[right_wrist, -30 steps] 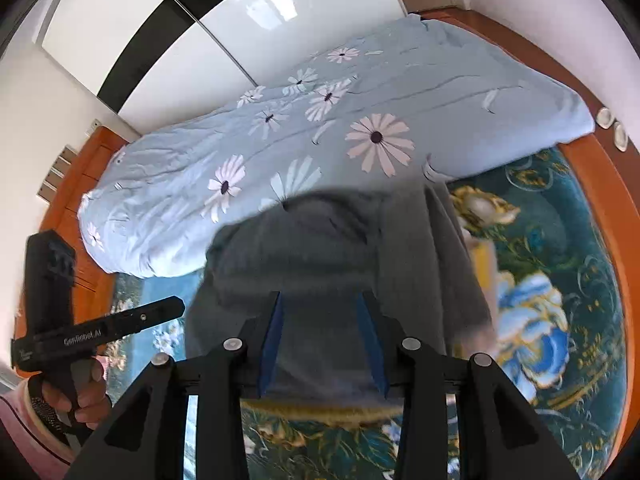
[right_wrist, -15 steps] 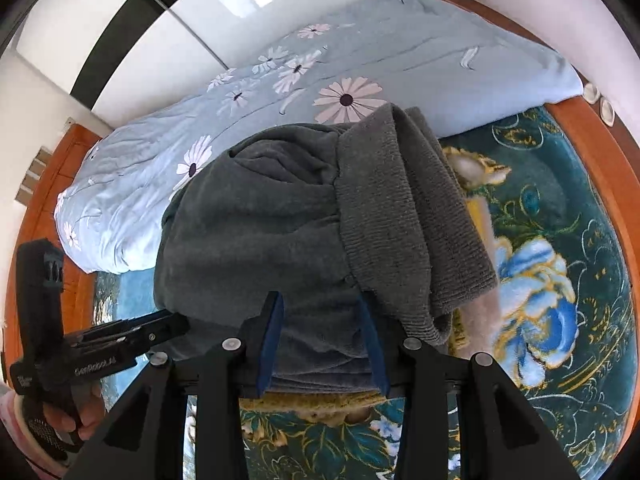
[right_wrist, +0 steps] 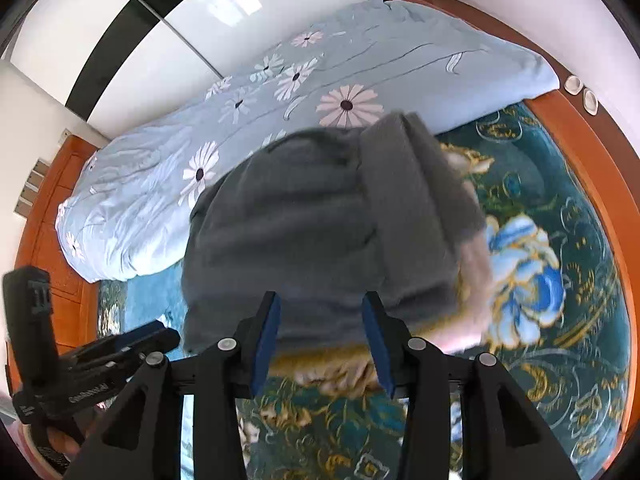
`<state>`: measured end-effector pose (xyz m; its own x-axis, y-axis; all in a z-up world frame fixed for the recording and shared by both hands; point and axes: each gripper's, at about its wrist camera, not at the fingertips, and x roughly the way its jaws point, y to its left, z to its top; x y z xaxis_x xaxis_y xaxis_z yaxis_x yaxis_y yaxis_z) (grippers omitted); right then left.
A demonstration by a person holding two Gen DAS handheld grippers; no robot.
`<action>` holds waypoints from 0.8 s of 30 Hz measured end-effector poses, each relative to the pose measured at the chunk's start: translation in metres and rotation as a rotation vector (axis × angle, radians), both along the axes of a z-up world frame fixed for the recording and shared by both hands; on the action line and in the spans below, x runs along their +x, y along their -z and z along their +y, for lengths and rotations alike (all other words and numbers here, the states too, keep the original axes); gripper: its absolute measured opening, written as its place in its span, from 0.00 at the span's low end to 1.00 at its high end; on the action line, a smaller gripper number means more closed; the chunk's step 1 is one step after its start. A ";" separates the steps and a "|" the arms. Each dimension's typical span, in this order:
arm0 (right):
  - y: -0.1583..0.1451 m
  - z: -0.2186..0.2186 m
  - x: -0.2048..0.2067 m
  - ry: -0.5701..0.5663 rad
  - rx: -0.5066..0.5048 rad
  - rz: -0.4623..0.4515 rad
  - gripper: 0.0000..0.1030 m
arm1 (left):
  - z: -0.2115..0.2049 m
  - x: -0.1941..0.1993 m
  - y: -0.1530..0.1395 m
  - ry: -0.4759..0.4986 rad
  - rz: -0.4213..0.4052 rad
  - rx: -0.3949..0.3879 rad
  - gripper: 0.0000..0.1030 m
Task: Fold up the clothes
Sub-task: 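Open both grippers and withdraw from the stack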
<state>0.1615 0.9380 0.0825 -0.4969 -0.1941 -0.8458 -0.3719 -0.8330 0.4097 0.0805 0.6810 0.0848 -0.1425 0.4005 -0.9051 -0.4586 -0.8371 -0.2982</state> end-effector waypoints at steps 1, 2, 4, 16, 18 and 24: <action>-0.002 -0.008 0.005 0.001 0.003 -0.005 0.42 | -0.004 0.005 -0.002 0.007 0.007 0.000 0.55; -0.004 -0.015 0.012 0.007 0.005 -0.012 0.43 | -0.009 0.011 -0.003 0.019 0.012 -0.001 0.56; -0.008 -0.026 0.026 0.025 0.006 -0.027 0.47 | -0.017 0.025 -0.006 0.035 0.025 0.006 0.60; -0.041 -0.096 0.081 0.041 0.234 -0.083 0.99 | -0.059 0.069 0.010 -0.041 -0.044 0.016 0.81; -0.046 -0.102 0.089 0.050 0.259 -0.075 0.99 | -0.063 0.070 0.012 -0.060 -0.056 0.003 0.88; -0.050 -0.108 0.109 0.091 0.293 -0.044 1.00 | -0.073 0.076 0.005 -0.104 -0.033 0.018 1.00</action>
